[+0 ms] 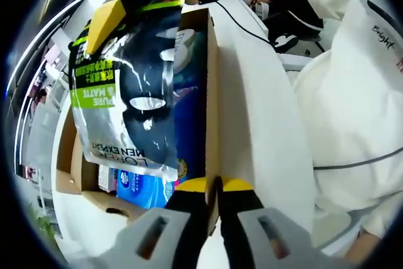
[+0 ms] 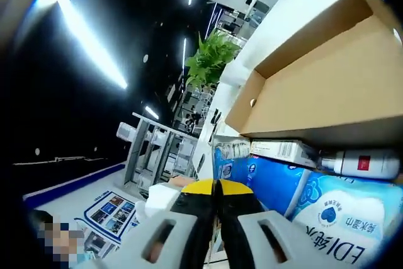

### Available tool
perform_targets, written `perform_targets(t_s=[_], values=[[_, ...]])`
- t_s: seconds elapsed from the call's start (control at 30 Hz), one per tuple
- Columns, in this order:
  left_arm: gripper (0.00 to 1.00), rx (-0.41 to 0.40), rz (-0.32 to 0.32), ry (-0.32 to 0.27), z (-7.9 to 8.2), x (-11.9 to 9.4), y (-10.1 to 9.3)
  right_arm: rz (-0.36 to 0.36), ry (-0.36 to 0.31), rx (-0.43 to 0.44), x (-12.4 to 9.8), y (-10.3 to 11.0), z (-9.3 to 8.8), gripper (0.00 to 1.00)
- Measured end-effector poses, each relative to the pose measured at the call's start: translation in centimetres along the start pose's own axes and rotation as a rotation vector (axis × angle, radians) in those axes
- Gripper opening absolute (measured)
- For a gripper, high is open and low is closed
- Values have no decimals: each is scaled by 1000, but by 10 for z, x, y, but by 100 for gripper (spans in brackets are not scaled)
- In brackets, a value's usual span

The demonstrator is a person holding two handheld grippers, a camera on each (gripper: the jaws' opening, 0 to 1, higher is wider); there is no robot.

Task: Operate the shoe box by opening the lid, removing the specified soft item, and placing it in the target area until the item is outside and the box remains undamaged.

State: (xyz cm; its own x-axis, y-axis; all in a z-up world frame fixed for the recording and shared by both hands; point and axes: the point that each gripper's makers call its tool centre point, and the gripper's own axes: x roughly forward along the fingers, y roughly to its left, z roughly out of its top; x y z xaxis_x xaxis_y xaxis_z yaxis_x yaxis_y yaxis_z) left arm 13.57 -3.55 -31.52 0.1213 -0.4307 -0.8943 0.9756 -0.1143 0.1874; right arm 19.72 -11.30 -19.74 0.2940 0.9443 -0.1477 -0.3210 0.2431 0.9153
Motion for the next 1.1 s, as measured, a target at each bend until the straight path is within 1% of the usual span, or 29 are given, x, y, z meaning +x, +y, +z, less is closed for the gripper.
perform_targets(t_s=[0.17,0.37,0.67,0.9,0.93,1.0,1.03,1.1], values=[[4,0,1,-1,0,0,0,39,-9,-20,-8,14,8,0],[4,2,2,-2,0,0,0,85,-22,-31,-18,29,9,0],[4,2,2,-3,0,0,0,86,-31,-33,-33,31,8,0],[4,-12,-7,-2,0,0,1,115,-29,-31,-46,37,5,0],[4,-12,-8,-1,0,0,1,134,-37,-50,-48,41,5,0],[4,-10,-9,-3,0,0,1,147,-48,-67,-52,45,5,0],[4,-10,-9,-3,0,0,1,165,-62,-56,-55,47,7,0],[4,-7,-10,-4,1,-1,0,211,-52,-30,-58,54,1,0]])
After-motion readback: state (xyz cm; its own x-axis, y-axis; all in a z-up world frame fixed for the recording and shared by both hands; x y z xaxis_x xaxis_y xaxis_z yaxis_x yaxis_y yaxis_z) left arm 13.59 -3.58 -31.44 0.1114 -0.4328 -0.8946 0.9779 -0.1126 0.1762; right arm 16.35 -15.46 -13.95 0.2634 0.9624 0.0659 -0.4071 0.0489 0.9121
